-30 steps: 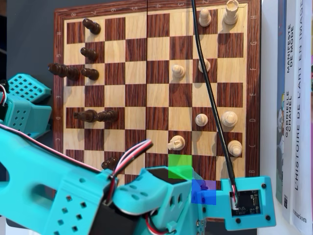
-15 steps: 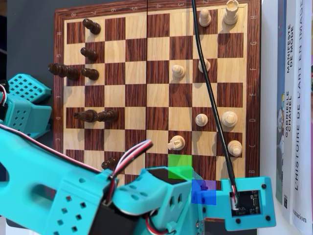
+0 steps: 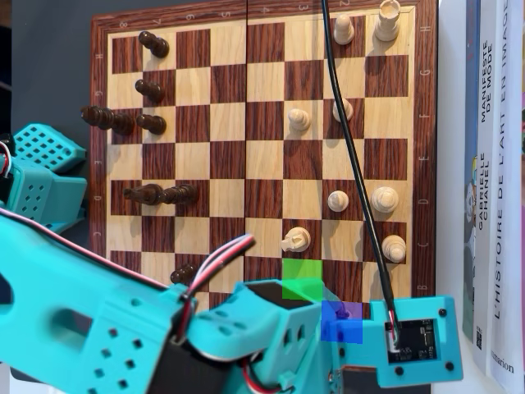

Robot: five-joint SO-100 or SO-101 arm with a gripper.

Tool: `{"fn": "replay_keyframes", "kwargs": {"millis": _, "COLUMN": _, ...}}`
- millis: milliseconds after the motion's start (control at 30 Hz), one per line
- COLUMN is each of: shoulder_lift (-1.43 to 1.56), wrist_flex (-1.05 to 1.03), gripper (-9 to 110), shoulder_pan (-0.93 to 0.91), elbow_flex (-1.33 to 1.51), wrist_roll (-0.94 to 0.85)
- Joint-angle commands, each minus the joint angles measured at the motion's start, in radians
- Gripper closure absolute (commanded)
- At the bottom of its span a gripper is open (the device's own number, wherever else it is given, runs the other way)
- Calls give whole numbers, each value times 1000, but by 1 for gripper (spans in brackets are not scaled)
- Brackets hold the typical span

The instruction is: Play chess

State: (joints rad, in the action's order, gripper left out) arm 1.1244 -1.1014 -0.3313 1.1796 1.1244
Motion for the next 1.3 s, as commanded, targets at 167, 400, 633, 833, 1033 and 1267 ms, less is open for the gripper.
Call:
{"fn": "replay_keyframes", "kwargs": {"millis": 167, "shoulder_lift": 262, "wrist_flex": 3, "gripper": 99, "shoulder_pan": -2, "elbow_flex": 149, "wrist_roll": 9}}
{"fn": "replay_keyframes", "kwargs": {"millis": 400, "shoulder_lift": 302, "wrist_flex": 12, "gripper": 99, "shoulder_pan": 44, "elbow_flex": 258, "wrist_roll": 11}}
{"fn": "replay_keyframes", "kwargs": {"millis": 633, "shoulder_lift": 302, "wrist_flex": 12, "gripper": 99, "shoulder_pan": 67, "elbow_flex": 299, "wrist_roll": 11}}
{"fn": "replay_keyframes", "kwargs": {"millis": 833, "shoulder_lift": 295, "wrist_flex": 12, "gripper": 99, "shoulder_pan": 58, "elbow_flex": 328, "wrist_roll": 11}}
{"fn": "replay_keyframes", "kwargs": {"millis": 1033, "shoulder_lift": 293, "wrist_flex": 12, "gripper": 99, "shoulder_pan": 55, "elbow_flex": 344, "wrist_roll": 11}}
{"fn": "replay_keyframes", "kwargs": {"millis": 1267, "shoulder_lift": 245, "wrist_flex": 38, "gripper": 99, "shoulder_pan": 57, "elbow_flex": 348, "wrist_roll": 11}}
